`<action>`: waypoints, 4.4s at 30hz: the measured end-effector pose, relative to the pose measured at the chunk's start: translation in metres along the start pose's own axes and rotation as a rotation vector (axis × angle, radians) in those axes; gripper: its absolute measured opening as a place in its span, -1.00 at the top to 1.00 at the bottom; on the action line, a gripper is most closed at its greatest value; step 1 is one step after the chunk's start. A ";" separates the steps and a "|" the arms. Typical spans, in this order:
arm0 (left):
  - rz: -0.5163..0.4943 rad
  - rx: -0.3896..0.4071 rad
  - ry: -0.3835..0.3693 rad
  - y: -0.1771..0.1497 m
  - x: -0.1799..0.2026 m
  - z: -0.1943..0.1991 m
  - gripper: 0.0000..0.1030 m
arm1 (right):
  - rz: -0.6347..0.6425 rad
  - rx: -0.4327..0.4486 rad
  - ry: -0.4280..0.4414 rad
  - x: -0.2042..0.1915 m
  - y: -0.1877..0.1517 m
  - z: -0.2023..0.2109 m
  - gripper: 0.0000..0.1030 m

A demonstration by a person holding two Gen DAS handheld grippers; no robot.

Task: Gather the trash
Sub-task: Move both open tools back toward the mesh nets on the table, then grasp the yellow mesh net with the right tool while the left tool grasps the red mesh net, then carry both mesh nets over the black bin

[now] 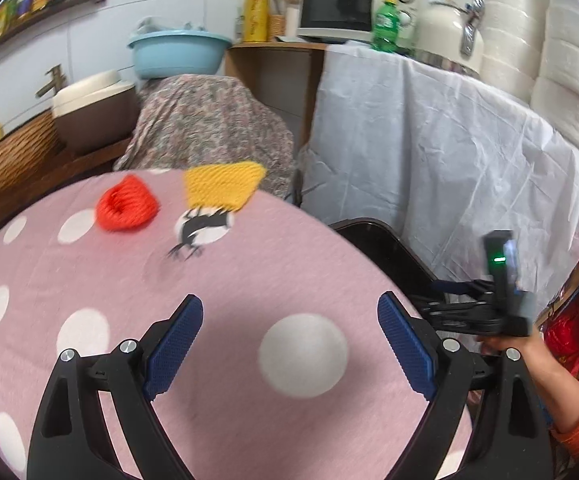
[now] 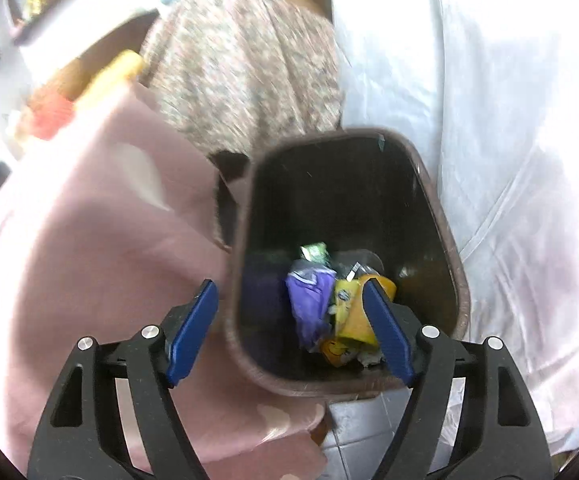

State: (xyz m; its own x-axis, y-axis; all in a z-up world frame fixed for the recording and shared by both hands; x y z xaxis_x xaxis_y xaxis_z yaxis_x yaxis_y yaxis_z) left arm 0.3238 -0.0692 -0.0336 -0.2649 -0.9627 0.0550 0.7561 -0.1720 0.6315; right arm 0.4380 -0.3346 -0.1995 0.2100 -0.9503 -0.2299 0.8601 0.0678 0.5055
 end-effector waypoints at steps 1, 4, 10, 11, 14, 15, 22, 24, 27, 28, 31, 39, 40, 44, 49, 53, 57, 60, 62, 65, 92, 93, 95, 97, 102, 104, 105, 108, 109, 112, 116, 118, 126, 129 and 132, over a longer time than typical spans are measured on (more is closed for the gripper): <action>0.011 0.001 0.006 -0.004 -0.007 0.003 -0.71 | 0.010 0.018 0.011 -0.006 -0.001 0.010 -0.46; 0.039 -0.003 0.038 -0.015 -0.028 0.010 -0.71 | 0.060 0.059 0.033 -0.024 -0.001 0.040 -0.46; 0.094 -0.020 0.080 -0.026 -0.061 0.019 -0.71 | 0.169 0.127 0.078 -0.073 0.015 0.084 -0.46; 0.101 -0.019 0.084 -0.028 -0.065 0.020 -0.71 | 0.194 0.129 0.082 -0.085 0.020 0.086 -0.46; 0.111 -0.019 0.101 -0.030 -0.077 0.024 -0.71 | 0.264 0.123 0.069 -0.118 0.036 0.084 -0.46; 0.113 -0.020 0.107 -0.031 -0.080 0.025 -0.71 | 0.282 0.116 0.067 -0.128 0.041 0.080 -0.46; 0.106 -0.021 0.126 -0.027 -0.095 0.026 -0.71 | 0.362 0.053 0.050 -0.196 0.092 0.042 -0.46; 0.102 -0.018 0.128 -0.025 -0.098 0.025 -0.71 | 0.362 0.038 0.030 -0.207 0.107 0.028 -0.46; 0.106 -0.019 0.123 -0.023 -0.103 0.022 -0.71 | 0.321 0.025 0.012 -0.217 0.137 0.008 -0.46; 0.105 -0.021 0.121 -0.022 -0.105 0.020 -0.71 | 0.291 0.017 0.015 -0.217 0.147 0.001 -0.46; 0.094 -0.023 0.128 -0.018 -0.107 0.016 -0.71 | 0.208 -0.007 0.015 -0.218 0.171 -0.017 -0.46; 0.072 -0.030 0.135 -0.010 -0.112 0.005 -0.71 | 0.037 -0.049 -0.030 -0.209 0.205 -0.060 -0.28; 0.065 -0.030 0.140 -0.008 -0.112 0.003 -0.71 | 0.044 -0.048 -0.035 -0.211 0.206 -0.062 -0.24; 0.062 -0.028 0.155 -0.003 -0.118 -0.003 -0.71 | 0.056 -0.051 -0.006 -0.216 0.210 -0.067 0.18; 0.083 -0.024 0.186 0.003 -0.129 -0.010 -0.71 | 0.071 -0.006 0.028 -0.219 0.210 -0.059 0.69; 0.109 -0.013 0.229 0.011 -0.141 -0.015 -0.71 | 0.100 0.027 0.071 -0.220 0.204 -0.042 0.72; 0.135 -0.013 0.226 0.027 -0.148 -0.025 -0.71 | 0.147 0.060 0.097 -0.221 0.193 -0.019 0.72; 0.129 -0.016 0.224 0.041 -0.146 -0.034 -0.72 | 0.188 0.089 0.094 -0.218 0.183 0.000 0.72; 0.123 -0.015 0.260 0.055 -0.147 -0.041 -0.74 | 0.211 0.102 0.100 -0.215 0.171 0.015 0.72; 0.126 -0.027 0.247 0.072 -0.146 -0.054 -0.81 | 0.239 0.120 0.097 -0.207 0.154 0.034 0.72; 0.180 -0.072 0.271 0.085 -0.158 -0.107 0.57 | 0.250 0.144 0.187 -0.177 0.063 0.076 0.72; 0.184 -0.068 0.264 0.082 -0.158 -0.104 0.58 | 0.249 0.149 0.196 -0.178 0.062 0.078 0.72; 0.204 -0.055 0.236 0.076 -0.157 -0.095 0.60 | 0.255 0.166 0.198 -0.180 0.058 0.085 0.72; 0.216 -0.042 0.210 0.069 -0.155 -0.085 0.60 | 0.260 0.184 0.210 -0.182 0.053 0.092 0.72; 0.184 0.021 0.182 0.052 -0.139 -0.052 0.61 | 0.284 0.232 0.195 -0.187 0.035 0.112 0.72; 0.160 0.050 0.159 0.044 -0.128 -0.035 0.61 | 0.286 0.244 0.201 -0.186 0.028 0.118 0.72; 0.153 0.065 0.138 0.039 -0.121 -0.025 0.61 | 0.286 0.250 0.200 -0.185 0.025 0.121 0.72; 0.130 0.086 0.085 0.026 -0.099 -0.006 0.61 | 0.274 0.274 0.192 -0.179 0.014 0.129 0.72; 0.124 0.092 0.070 0.023 -0.094 -0.001 0.61 | 0.262 0.283 0.190 -0.174 0.009 0.132 0.72; 0.093 0.114 0.011 0.013 -0.067 0.015 0.61 | 0.239 0.300 0.177 -0.164 -0.003 0.141 0.72; 0.053 0.131 -0.054 0.003 -0.032 0.027 0.61 | 0.202 0.304 0.155 -0.141 -0.023 0.152 0.72; 0.028 0.131 -0.078 -0.002 -0.012 0.028 0.61 | 0.182 0.311 0.120 -0.126 -0.034 0.157 0.72; -0.049 0.127 -0.166 0.007 0.060 0.014 0.61 | 0.059 0.315 -0.029 -0.052 -0.059 0.165 0.72; -0.069 0.110 -0.202 0.016 0.087 0.005 0.61 | 0.040 0.294 -0.122 -0.028 -0.059 0.153 0.72; -0.090 0.089 -0.236 0.021 0.113 -0.003 0.61 | 0.005 0.239 -0.149 -0.008 -0.055 0.129 0.72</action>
State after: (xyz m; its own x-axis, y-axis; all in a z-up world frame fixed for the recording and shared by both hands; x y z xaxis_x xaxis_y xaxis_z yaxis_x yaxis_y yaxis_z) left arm 0.3118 -0.1824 -0.0162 -0.4685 -0.8674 0.1676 0.6705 -0.2256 0.7068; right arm 0.3290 -0.3695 -0.1186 0.1277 -0.9856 -0.1112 0.7216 0.0154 0.6922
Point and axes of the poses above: each gripper's, at about its wrist camera, not at the fingertips, and z roughly against the way its jaws point, x to its right, y to its top, the point moved 3 cm from there along -z, roughly the way its jaws point, and after that the axes turned 9 degrees about -x, right-handed, at the moved point
